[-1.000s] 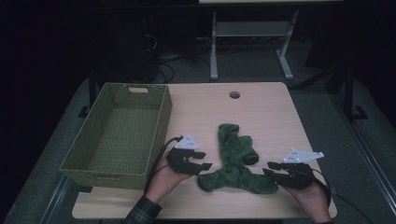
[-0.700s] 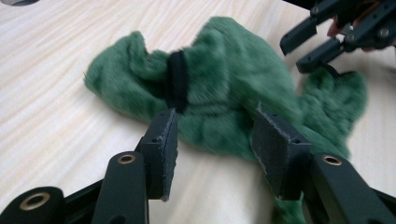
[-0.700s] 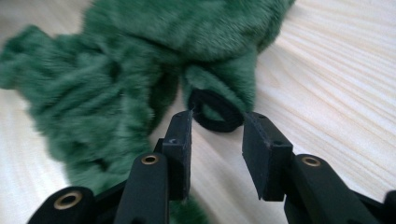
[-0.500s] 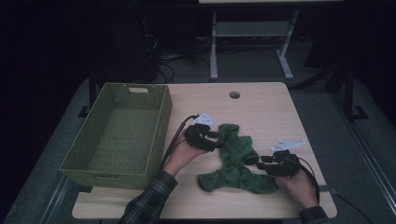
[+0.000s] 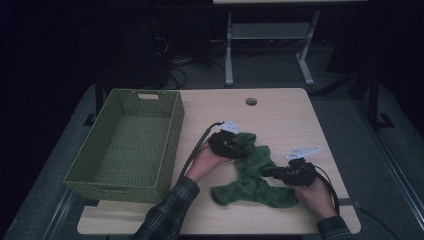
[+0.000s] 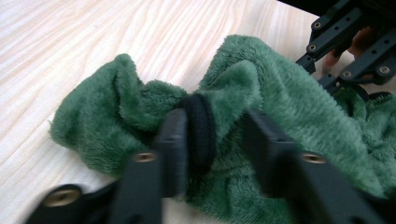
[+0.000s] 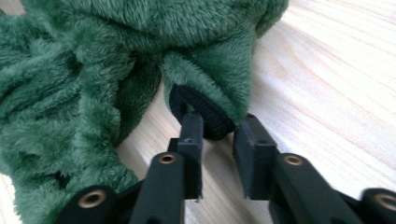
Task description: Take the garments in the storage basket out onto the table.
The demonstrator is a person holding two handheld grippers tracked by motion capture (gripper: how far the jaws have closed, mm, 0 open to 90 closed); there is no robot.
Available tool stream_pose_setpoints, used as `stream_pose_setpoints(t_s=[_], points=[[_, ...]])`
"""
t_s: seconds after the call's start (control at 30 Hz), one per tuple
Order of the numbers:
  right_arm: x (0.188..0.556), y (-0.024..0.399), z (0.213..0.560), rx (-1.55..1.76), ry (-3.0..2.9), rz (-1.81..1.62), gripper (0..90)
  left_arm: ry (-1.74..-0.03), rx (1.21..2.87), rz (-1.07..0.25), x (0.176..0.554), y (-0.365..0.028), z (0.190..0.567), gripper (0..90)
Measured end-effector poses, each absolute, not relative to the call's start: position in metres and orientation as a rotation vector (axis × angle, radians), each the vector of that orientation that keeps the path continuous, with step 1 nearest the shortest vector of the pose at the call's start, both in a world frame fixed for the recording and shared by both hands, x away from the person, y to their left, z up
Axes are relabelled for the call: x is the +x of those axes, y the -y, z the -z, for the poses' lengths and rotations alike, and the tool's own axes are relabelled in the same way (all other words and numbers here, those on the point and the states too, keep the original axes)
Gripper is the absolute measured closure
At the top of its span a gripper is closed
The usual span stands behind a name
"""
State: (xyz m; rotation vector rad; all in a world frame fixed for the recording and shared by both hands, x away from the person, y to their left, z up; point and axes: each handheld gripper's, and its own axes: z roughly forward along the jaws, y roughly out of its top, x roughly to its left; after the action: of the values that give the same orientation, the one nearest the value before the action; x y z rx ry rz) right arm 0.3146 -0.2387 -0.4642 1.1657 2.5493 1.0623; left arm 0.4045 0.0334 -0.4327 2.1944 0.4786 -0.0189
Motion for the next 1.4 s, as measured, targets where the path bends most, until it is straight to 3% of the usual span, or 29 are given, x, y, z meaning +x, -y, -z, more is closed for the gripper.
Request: stream_pose_setpoints(t_s=[0.07,0.13,0.5,0.77,1.27,1.33,1.4], points=[[0.314,0.239,0.464,1.166,-2.548,-1.058,79.2,-0.476,2.199,0.016,0.403,-0.034,0.431,80.8],[0.314,0.240,0.463,1.171,-2.542,-1.062,81.0,-0.480,2.192,0.013,0.402,-0.036,0.427,83.9],[0.311,0.246,0.426,1.082,-2.441,-1.072,83.5,-0.552,2.144,-0.102,0.384,-0.078,0.393,85.9],[0.308,0.226,0.389,0.922,-2.420,-1.099,84.8,-0.704,2.138,-0.173,0.359,-0.107,0.394,86.1],[0.329,0.207,0.448,0.993,-2.611,-0.952,84.2,-0.835,2.257,-0.058,0.357,-0.106,0.457,84.4],[0.328,0.208,0.452,0.998,-2.615,-0.949,82.6,-0.842,2.235,-0.074,0.356,-0.104,0.456,80.3],[0.326,0.210,0.449,0.999,-2.605,-0.953,74.1,-0.823,2.242,-0.086,0.354,-0.106,0.450,69.1]])
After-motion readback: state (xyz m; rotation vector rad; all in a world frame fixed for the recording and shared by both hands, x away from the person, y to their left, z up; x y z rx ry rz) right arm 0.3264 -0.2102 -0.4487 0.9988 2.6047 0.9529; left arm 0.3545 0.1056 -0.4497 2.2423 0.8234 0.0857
